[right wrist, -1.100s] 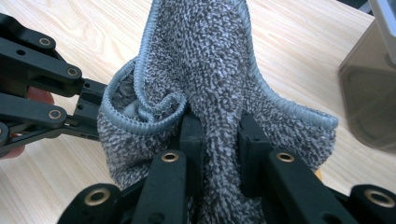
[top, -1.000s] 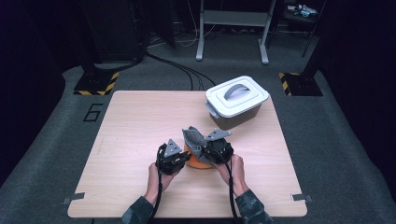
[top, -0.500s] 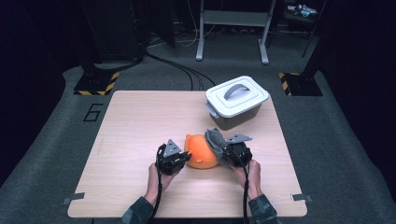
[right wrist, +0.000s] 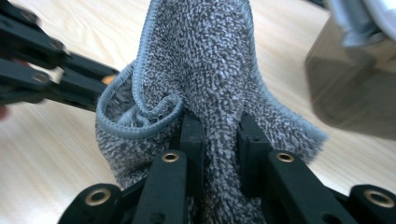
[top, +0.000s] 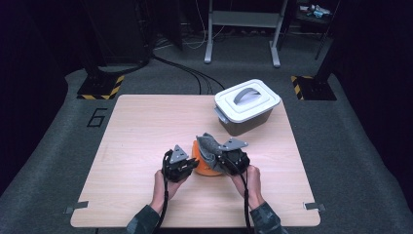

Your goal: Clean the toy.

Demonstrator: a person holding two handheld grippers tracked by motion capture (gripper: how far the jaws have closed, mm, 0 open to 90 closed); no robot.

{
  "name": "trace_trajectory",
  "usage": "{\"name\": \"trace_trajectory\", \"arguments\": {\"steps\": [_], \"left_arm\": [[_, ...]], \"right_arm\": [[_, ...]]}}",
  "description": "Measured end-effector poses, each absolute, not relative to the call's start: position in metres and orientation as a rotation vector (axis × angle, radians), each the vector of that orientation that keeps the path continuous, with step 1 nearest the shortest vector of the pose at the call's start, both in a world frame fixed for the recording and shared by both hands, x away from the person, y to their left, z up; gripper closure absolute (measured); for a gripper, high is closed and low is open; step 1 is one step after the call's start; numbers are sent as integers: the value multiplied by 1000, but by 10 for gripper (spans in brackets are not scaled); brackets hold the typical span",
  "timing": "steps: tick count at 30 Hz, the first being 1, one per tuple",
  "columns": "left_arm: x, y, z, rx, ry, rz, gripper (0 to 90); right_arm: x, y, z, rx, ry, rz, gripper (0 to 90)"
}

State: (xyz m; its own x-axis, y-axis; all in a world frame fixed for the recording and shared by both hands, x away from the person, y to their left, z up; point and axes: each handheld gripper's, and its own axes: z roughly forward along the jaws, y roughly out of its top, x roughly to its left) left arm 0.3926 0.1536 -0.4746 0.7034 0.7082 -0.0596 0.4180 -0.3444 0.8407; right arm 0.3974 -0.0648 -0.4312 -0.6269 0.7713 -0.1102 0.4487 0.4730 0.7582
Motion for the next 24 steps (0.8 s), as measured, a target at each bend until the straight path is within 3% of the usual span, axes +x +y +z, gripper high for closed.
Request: {"name": "trace_trajectory", "arguments": {"steps": [3,6,7,8,9,14,17,24], "left_arm": [[394,156,-475,1975,873,388,808],[394,158,-473,1964,878,391,655],[394,160,-473,1968,873,393,655],[393,160,-475,1967,891,395,556],[393,161,-476,1970,892,393,528],[393,161,-481,1979,890,379,476],[395,158,-483,1997,860,371,545],[397,154,-482,1989,866,377,869]], "right_arm": [[403,-63,-437,1047,2296,983,761],[410,-64,-439,1075,2292,1002,761],[411,-64,-439,1077,2292,1002,762],[413,-65,-439,1082,2292,1000,762],[414,-65,-439,1088,2295,999,762],[420,-68,-440,1102,2303,1015,762],[425,-70,-440,1103,2310,1022,762],[432,-71,-441,1120,2306,1029,762]]}}
